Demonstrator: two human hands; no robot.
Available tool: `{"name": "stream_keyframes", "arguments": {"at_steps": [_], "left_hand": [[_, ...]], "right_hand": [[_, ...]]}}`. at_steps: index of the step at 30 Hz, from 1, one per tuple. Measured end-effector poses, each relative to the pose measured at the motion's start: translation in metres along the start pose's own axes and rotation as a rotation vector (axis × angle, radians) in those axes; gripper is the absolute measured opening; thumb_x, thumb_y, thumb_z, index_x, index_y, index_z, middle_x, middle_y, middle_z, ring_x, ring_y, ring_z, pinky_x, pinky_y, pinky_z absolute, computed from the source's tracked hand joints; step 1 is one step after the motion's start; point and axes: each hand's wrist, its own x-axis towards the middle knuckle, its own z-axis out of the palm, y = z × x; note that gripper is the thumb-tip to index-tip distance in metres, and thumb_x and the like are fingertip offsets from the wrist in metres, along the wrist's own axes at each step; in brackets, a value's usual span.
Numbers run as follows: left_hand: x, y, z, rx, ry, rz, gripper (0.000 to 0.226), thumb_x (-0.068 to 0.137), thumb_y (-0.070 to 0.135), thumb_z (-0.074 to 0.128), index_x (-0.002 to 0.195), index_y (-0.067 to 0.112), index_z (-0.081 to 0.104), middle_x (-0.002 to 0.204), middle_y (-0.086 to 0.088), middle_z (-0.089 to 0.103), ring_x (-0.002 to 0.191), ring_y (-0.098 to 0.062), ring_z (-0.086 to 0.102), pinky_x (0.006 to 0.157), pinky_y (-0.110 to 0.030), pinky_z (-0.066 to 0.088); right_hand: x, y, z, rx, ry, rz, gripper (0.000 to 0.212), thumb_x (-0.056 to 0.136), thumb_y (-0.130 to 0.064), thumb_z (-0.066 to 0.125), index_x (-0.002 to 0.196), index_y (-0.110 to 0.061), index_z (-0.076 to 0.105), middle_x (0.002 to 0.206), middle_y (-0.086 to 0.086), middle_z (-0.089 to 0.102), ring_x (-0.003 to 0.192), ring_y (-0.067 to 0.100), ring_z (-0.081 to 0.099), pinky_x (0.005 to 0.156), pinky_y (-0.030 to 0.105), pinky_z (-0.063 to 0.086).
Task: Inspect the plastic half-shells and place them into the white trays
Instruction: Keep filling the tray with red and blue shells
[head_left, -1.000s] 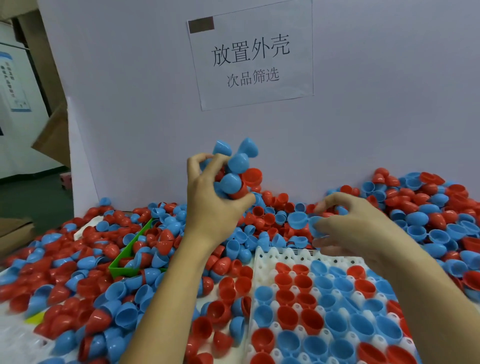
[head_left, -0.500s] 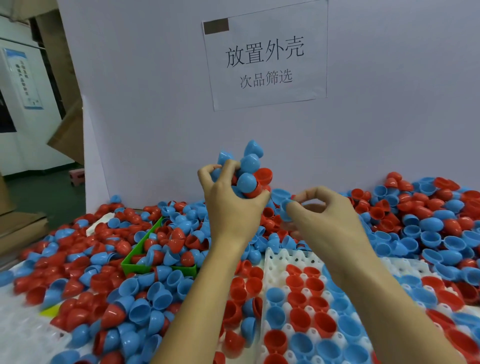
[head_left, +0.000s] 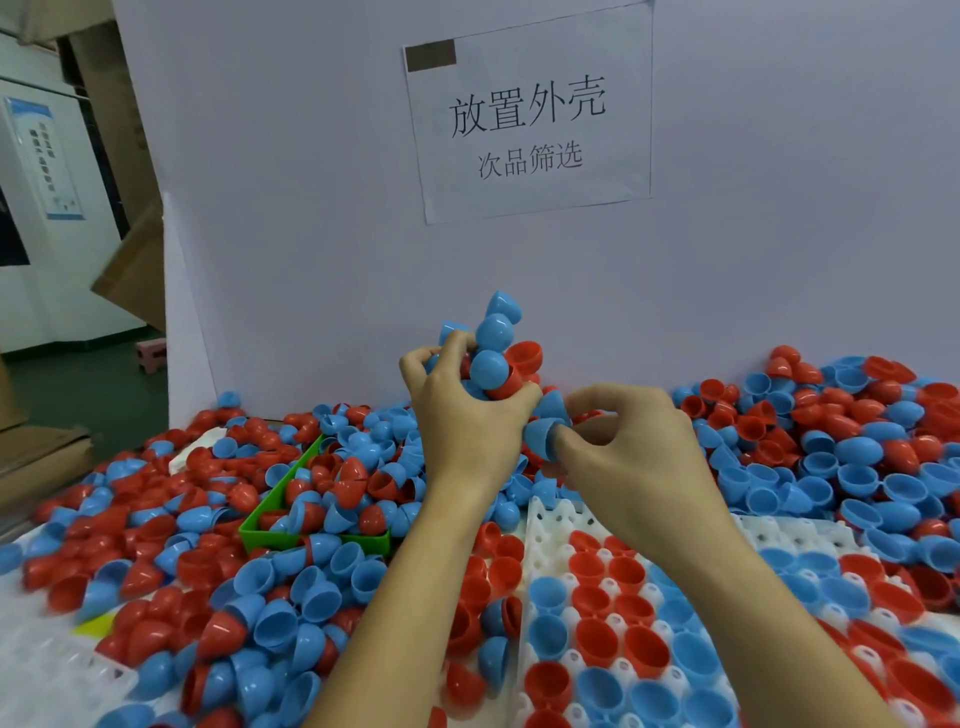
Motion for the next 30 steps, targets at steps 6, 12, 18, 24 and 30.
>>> {"name": "stream_keyframes", "arguments": {"at_steps": [6, 12, 18, 24, 30], "left_hand": [[0.004, -0.001, -0.003, 0.013, -0.027, -0.023, 0.031, 0.074, 0.012, 0.081, 0.093, 0.019, 0.057, 0.111, 0.000, 0.039, 0.079, -0.014, 0.059, 0.057, -0.006, 0.047], [0.006, -0.002, -0.005, 0.041, -0.097, -0.041, 0.029, 0.075, 0.014, 0.081, 0.087, 0.022, 0.056, 0.110, -0.001, 0.041, 0.076, -0.008, 0.056, 0.055, -0.004, 0.046], [0.005, 0.004, -0.003, 0.034, -0.218, -0.091, 0.027, 0.075, 0.017, 0.081, 0.084, 0.022, 0.056, 0.114, -0.011, 0.048, 0.077, -0.022, 0.061, 0.062, -0.027, 0.053], [0.006, 0.007, -0.007, 0.013, -0.258, -0.101, 0.027, 0.075, 0.016, 0.081, 0.093, 0.016, 0.060, 0.115, -0.014, 0.049, 0.083, -0.029, 0.065, 0.065, -0.031, 0.058], [0.007, 0.004, -0.008, 0.019, -0.279, -0.110, 0.028, 0.076, 0.014, 0.081, 0.092, 0.018, 0.059, 0.113, -0.013, 0.049, 0.076, -0.021, 0.062, 0.060, -0.022, 0.052]], "right_hand": [[0.007, 0.010, -0.006, -0.065, -0.022, 0.011, 0.018, 0.091, -0.019, 0.068, 0.108, -0.014, 0.072, 0.073, -0.004, 0.072, 0.060, 0.000, 0.068, 0.048, 0.013, 0.052], [0.009, 0.015, -0.024, -0.202, -0.071, 0.011, 0.014, 0.091, -0.023, 0.071, 0.078, -0.028, 0.068, 0.071, 0.003, 0.073, 0.064, 0.016, 0.072, 0.063, 0.031, 0.061], [0.032, 0.016, -0.028, -0.574, -0.257, 0.020, 0.016, 0.088, -0.026, 0.074, 0.102, -0.020, 0.075, 0.091, 0.001, 0.071, 0.067, 0.012, 0.066, 0.057, 0.018, 0.052], [0.043, 0.026, -0.009, -0.797, -0.489, 0.016, 0.019, 0.086, -0.019, 0.074, 0.104, -0.016, 0.077, 0.102, 0.001, 0.073, 0.087, 0.020, 0.069, 0.082, 0.037, 0.060], [0.032, 0.037, 0.020, -0.843, -0.605, -0.003, 0.016, 0.085, -0.016, 0.071, 0.096, -0.004, 0.072, 0.097, 0.008, 0.072, 0.082, 0.024, 0.069, 0.076, 0.040, 0.062]]}}
